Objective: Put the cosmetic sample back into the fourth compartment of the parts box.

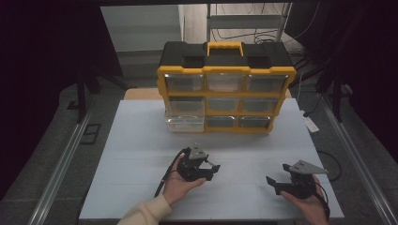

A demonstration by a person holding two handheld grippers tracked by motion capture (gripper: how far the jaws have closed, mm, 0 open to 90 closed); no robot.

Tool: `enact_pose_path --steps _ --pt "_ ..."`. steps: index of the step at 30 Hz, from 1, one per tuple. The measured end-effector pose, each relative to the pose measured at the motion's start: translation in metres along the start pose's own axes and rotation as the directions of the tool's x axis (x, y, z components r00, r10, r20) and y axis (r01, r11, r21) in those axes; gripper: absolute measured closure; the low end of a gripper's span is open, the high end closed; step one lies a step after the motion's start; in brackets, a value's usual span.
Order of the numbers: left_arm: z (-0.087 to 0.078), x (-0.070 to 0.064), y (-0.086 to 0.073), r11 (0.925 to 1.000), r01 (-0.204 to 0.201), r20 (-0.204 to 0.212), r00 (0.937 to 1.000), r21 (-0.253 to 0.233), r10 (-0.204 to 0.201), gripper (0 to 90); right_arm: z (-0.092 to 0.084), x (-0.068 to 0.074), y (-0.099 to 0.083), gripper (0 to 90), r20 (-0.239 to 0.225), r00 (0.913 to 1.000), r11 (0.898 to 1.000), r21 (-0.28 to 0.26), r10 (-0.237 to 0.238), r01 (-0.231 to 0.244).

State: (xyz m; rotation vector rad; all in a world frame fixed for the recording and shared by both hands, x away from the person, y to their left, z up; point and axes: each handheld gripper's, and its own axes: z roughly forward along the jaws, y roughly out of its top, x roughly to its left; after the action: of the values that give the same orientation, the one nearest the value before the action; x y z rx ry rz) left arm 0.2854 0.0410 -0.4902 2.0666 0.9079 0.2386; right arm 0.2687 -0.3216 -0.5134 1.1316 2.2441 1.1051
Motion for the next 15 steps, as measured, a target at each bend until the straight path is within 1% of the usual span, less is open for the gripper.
enact_pose_path --steps 5,12,15 --pt "-0.005 0.003 0.002 1.0000 0.003 -0.004 1.0000 -0.009 -0.003 40.0 0.000 0.000 0.000 16.2 -0.002 1.0000 1.000 -0.002 0.003 -0.003" --pt "-0.018 0.010 0.009 0.9986 0.015 0.000 0.9999 -0.050 -0.015 40.0 0.000 -0.001 0.000 16.2 -0.007 1.0000 1.000 -0.004 0.004 -0.004" --pt "-0.021 0.012 0.010 0.9985 0.012 -0.001 0.9999 -0.054 -0.012 40.0 0.000 -0.001 0.000 16.2 -0.005 1.0000 1.000 -0.004 0.004 -0.004"
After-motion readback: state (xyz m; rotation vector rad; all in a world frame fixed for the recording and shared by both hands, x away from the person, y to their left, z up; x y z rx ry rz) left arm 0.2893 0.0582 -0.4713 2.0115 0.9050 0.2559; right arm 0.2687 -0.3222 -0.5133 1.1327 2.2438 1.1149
